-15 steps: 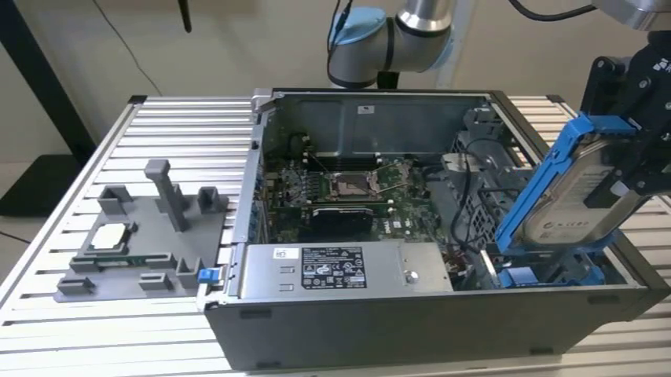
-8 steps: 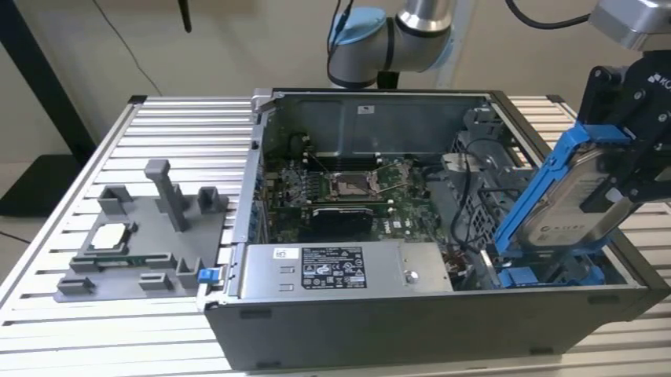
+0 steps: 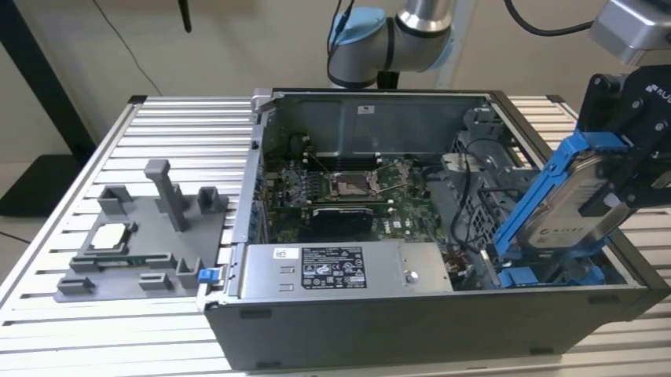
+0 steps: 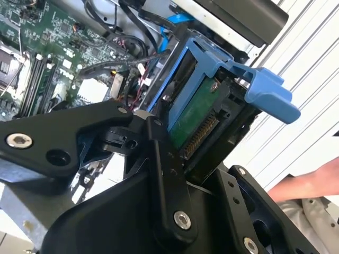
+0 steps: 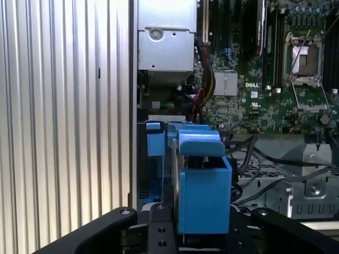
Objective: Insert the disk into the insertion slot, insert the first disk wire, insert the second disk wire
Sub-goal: 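Insert the disk into the insertion slot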
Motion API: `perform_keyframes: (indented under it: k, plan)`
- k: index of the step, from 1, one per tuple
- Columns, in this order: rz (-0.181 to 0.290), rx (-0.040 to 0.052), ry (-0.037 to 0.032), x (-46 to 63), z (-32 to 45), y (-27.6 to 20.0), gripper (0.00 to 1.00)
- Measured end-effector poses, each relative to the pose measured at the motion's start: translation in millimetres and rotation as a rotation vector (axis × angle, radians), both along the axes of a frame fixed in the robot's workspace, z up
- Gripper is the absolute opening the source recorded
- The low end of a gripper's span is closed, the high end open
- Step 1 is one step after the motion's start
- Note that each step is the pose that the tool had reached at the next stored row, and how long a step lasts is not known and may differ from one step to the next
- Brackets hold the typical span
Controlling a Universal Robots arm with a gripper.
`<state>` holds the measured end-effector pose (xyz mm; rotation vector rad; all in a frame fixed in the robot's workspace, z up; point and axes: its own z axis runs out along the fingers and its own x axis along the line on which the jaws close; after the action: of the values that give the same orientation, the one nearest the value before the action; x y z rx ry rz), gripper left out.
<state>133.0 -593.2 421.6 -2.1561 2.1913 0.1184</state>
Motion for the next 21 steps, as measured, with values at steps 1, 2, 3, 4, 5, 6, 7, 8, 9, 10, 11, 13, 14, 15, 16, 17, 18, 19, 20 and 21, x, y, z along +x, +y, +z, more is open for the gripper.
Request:
perform_keyframes:
  k: [1,2,3,4,5,6,7,8,9,10,11,13,14,15,16,17,18,19,20,21]
  plan:
    - [0.000,0.0019,0.0000,0.1,-1.1,0.0,0.00]
    - [0.000,0.0034,0.0000,0.3,-2.3,0.0,0.00]
    - [0.000,0.0048,-0.0001,0.5,-3.4,0.0,0.00]
    - [0.000,0.0059,0.0000,0.7,-4.4,0.0,0.00]
    - [0.000,0.0064,0.0000,0.8,-5.5,0.0,0.00]
    - [0.000,0.0068,0.0000,0.8,-6.5,0.0,0.00]
    - [0.000,0.0072,0.0000,0.9,-7.5,0.0,0.00]
    - [0.000,0.0077,0.0000,0.9,-8.6,0.0,0.00]
    - [0.000,0.0082,0.0000,0.9,-9.6,0.0,0.00]
    - [0.000,0.0083,0.0000,0.9,-10.5,0.0,0.00]
    - [0.000,0.0084,0.0000,1.0,-11.4,0.0,0.00]
    - [0.000,0.0086,0.0000,1.1,-13.2,0.0,0.00]
    - [0.000,0.0090,0.0000,1.1,-14.2,0.0,0.00]
    - [0.000,0.0097,0.0000,1.1,-15.2,0.0,0.00]
    - [0.000,0.0105,0.0000,1.1,-16.1,0.0,0.00]
    - [0.000,0.0112,0.0000,1.1,-17.0,0.0,0.00]
    - [0.000,0.0122,0.0000,1.1,-18.0,0.0,0.00]
    - [0.000,0.0132,0.0000,1.1,-19.0,0.0,0.00]
    - [0.000,0.0142,0.0000,1.1,-19.9,0.0,0.00]
    - [0.000,0.0152,0.0000,1.1,-20.8,0.0,0.00]
